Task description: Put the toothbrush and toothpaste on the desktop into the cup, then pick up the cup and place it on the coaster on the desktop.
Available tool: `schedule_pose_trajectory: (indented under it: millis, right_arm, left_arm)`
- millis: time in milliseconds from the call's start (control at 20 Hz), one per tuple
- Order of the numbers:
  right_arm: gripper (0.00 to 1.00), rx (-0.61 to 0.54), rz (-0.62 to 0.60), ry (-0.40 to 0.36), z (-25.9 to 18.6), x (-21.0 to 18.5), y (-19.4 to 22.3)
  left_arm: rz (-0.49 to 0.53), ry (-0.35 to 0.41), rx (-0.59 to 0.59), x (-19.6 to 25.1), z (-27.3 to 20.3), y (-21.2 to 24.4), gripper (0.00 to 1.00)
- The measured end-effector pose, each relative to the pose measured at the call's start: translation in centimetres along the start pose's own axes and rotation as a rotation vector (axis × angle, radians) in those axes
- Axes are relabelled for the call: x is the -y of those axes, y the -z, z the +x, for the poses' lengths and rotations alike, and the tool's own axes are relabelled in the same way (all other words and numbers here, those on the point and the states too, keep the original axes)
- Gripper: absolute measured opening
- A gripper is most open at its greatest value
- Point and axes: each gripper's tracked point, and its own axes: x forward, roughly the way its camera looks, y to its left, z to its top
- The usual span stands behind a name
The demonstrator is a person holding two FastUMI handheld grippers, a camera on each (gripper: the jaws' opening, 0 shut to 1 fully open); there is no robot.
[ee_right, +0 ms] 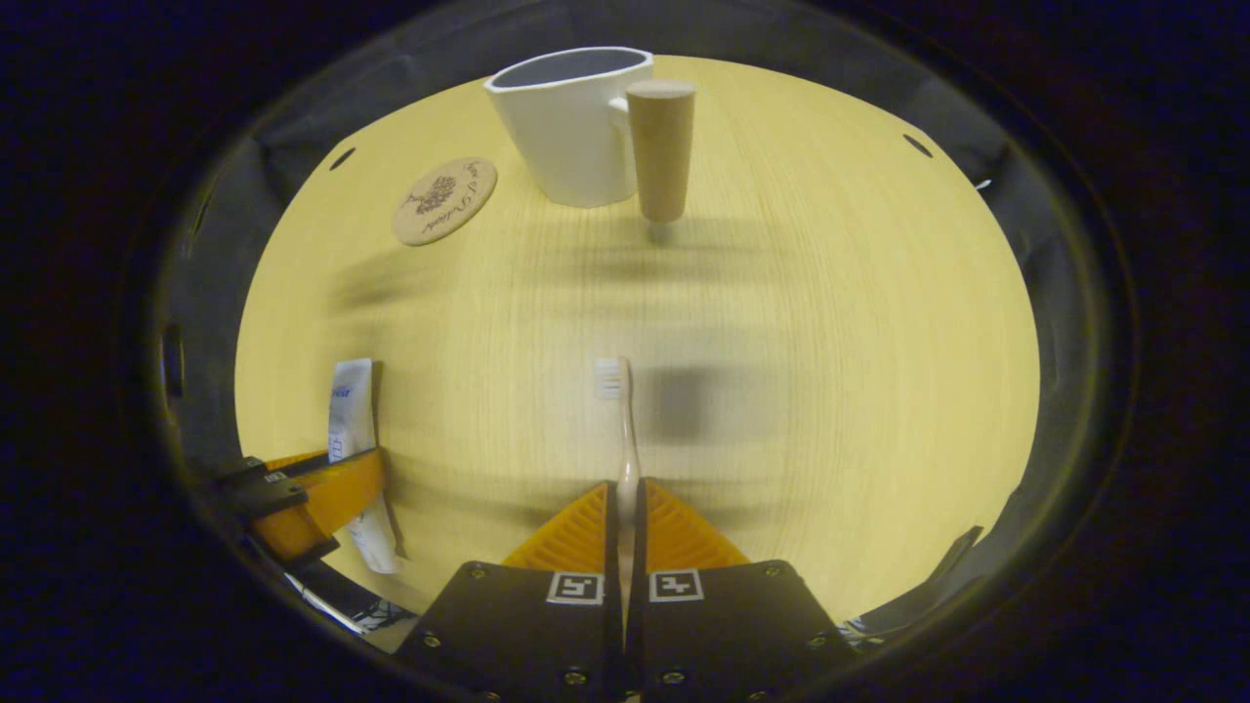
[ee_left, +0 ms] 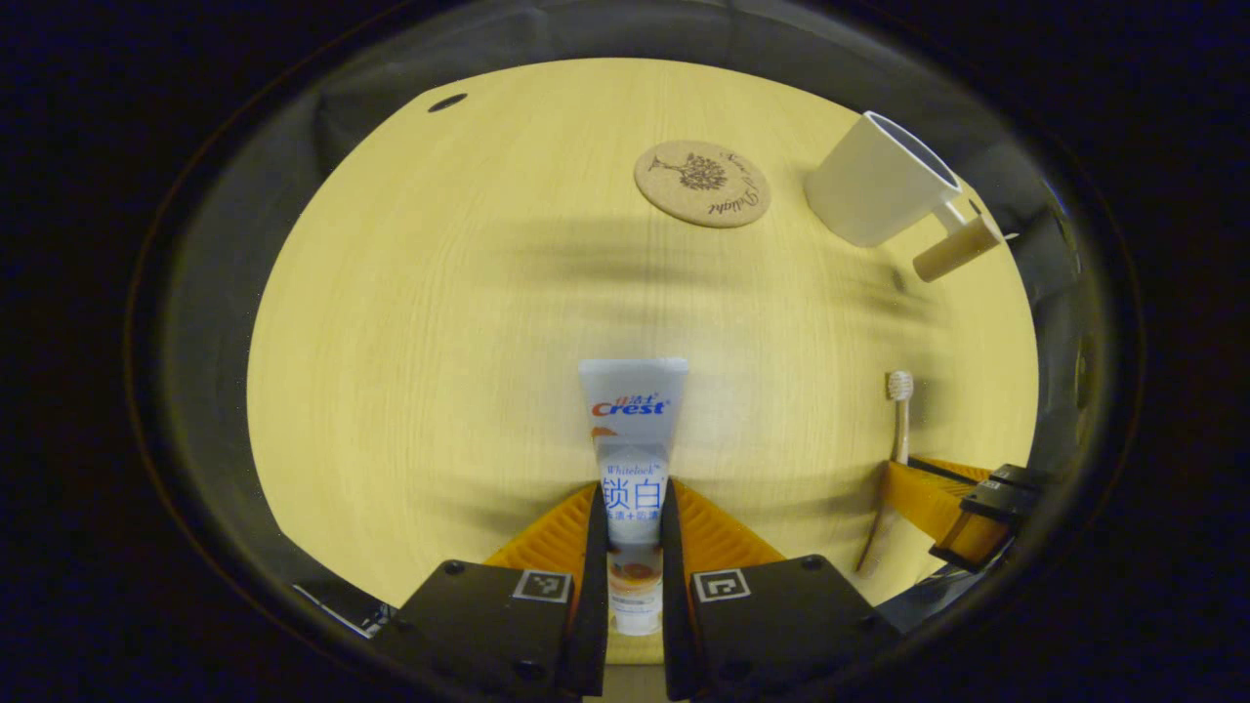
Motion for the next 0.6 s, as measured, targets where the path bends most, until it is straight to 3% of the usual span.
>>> schedule_pose_trajectory:
  millis: [50, 150, 200, 600]
  right_arm:
    - [0.03, 0.009, 0.005, -0.004, -0.4, 0.1, -0.1]
    - [0.03, 0.034, 0.018, -0.019, -1.6, -0.1, -0.4]
    - [0.03, 0.049, 0.024, -0.027, -2.2, -0.2, -0.7]
    - [0.03, 0.214, 0.046, -0.095, -9.1, -1.0, -6.5]
  left_arm:
    - [-0.01, 0.006, -0.002, 0.0, -0.1, 0.1, 0.36]
    - [-0.018, 0.008, 0.002, -0.2, -0.5, 0.1, 0.27]
    - [-0.019, 0.008, 0.009, -0.2, -0.8, -0.1, 0.31]
    - [-0.029, 0.032, 0.062, 0.1, -3.0, -1.4, 0.31]
